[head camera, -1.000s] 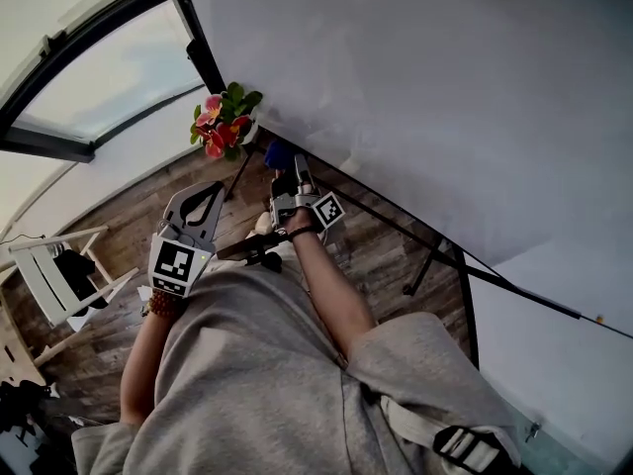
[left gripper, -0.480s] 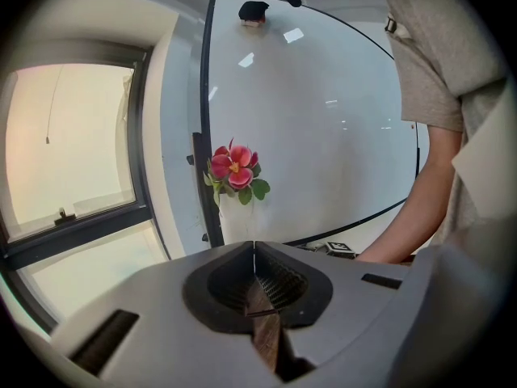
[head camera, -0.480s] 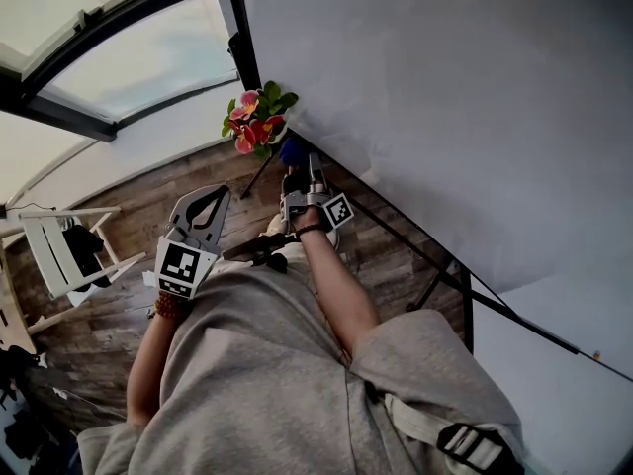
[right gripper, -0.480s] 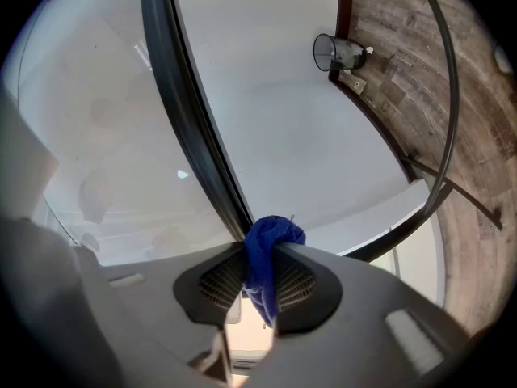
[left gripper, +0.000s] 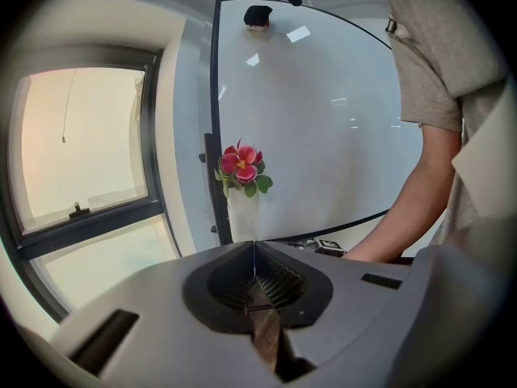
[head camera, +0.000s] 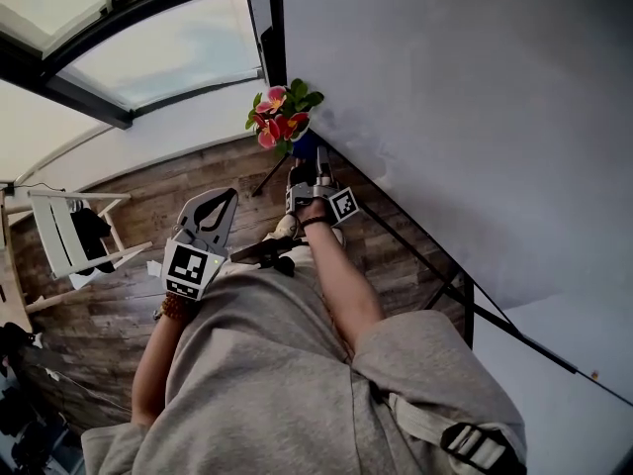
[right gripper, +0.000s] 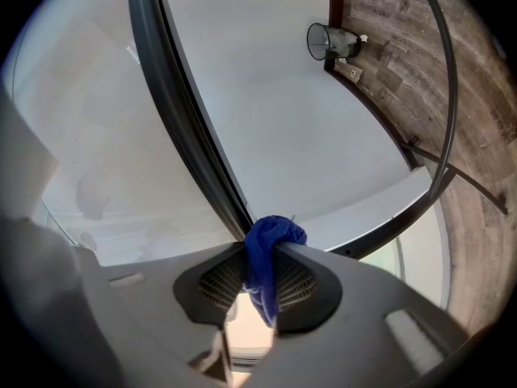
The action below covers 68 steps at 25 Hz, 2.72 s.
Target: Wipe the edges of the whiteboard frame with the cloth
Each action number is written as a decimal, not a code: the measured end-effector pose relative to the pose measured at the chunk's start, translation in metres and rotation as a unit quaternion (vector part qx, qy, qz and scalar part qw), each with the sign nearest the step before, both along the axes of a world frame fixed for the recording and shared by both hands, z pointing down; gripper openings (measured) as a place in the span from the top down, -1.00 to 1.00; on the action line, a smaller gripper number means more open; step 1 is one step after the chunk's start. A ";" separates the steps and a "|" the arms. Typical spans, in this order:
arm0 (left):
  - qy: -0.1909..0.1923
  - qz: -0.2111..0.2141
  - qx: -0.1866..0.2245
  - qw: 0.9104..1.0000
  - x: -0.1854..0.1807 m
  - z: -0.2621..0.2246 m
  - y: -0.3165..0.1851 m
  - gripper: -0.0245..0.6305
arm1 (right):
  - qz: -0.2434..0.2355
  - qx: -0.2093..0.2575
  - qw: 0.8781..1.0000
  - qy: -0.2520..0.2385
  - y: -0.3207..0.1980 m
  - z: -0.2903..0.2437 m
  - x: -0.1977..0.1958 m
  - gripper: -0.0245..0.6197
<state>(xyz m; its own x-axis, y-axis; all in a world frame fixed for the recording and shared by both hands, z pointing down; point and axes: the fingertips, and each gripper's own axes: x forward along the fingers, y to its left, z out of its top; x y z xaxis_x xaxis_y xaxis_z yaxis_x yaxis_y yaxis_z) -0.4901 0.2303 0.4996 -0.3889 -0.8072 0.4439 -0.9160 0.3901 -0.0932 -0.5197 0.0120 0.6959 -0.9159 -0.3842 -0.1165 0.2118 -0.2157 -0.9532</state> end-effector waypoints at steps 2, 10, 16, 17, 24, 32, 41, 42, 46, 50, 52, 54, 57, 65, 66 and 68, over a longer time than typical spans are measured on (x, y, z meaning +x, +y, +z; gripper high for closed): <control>0.001 0.000 0.000 1.000 0.003 0.000 0.003 0.89 | -0.004 0.004 1.000 0.000 0.003 -0.002 -0.003 0.67; 0.003 -0.006 -0.002 1.000 0.005 0.001 0.006 0.89 | -0.017 -0.007 1.000 -0.012 0.013 -0.006 -0.021 0.67; 0.005 -0.005 0.000 1.000 0.005 -0.001 0.009 0.89 | -0.098 0.068 0.993 -0.006 0.031 -0.020 -0.052 0.66; 0.006 -0.006 0.002 1.000 0.004 -0.001 0.010 0.89 | -0.126 0.085 0.988 0.013 0.036 -0.015 -0.058 0.66; 0.012 0.021 0.021 0.999 0.003 -0.004 0.000 0.89 | -0.324 0.212 0.909 0.153 0.092 0.021 -0.043 0.66; 0.062 0.095 0.043 0.993 0.032 0.007 -0.041 0.89 | -0.329 0.264 0.888 0.183 0.084 0.020 0.027 0.66; 0.095 0.191 0.064 0.975 0.081 0.014 -0.113 0.89 | -0.224 0.345 0.880 0.240 0.022 -0.028 0.132 0.66; 0.097 0.208 0.064 0.971 0.090 0.014 -0.123 0.89 | -0.212 0.357 0.876 0.246 0.017 -0.037 0.145 0.66; 0.096 0.264 0.066 0.957 0.136 0.006 -0.159 0.89 | -0.170 0.414 0.853 0.269 -0.003 -0.076 0.198 0.65; 0.091 0.312 0.069 0.943 0.187 -0.007 -0.178 0.89 | -0.109 0.469 0.823 0.302 -0.014 -0.116 0.257 0.65; 0.089 0.330 0.060 0.938 0.211 -0.011 -0.185 0.89 | -0.079 0.494 0.804 0.321 -0.020 -0.137 0.287 0.65; 0.084 0.343 0.062 0.934 0.231 -0.019 -0.193 0.89 | -0.051 0.513 0.788 0.337 -0.024 -0.155 0.316 0.65; 0.069 0.354 0.093 0.928 0.258 -0.041 -0.210 0.89 | -0.008 0.533 0.768 0.355 -0.031 -0.181 0.354 0.65; 0.049 0.383 0.117 0.915 0.338 -0.082 -0.237 0.89 | 0.084 0.592 0.705 0.383 -0.044 -0.261 0.445 0.65; 0.047 0.386 0.124 0.913 0.350 -0.088 -0.240 0.89 | 0.095 0.600 0.693 0.388 -0.044 -0.272 0.457 0.65; 0.041 0.390 0.140 0.909 0.374 -0.102 -0.246 0.89 | 0.118 0.613 0.671 0.399 -0.046 -0.291 0.480 0.65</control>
<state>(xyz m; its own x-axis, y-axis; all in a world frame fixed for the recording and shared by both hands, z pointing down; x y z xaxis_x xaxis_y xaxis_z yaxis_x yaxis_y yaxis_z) -0.1164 -0.0157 0.3980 0.3754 -0.9090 0.1812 -0.9235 -0.3834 -0.0101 -0.0399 -0.0342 0.4045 -0.8054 -0.5926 0.0145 -0.5815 0.7850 -0.2134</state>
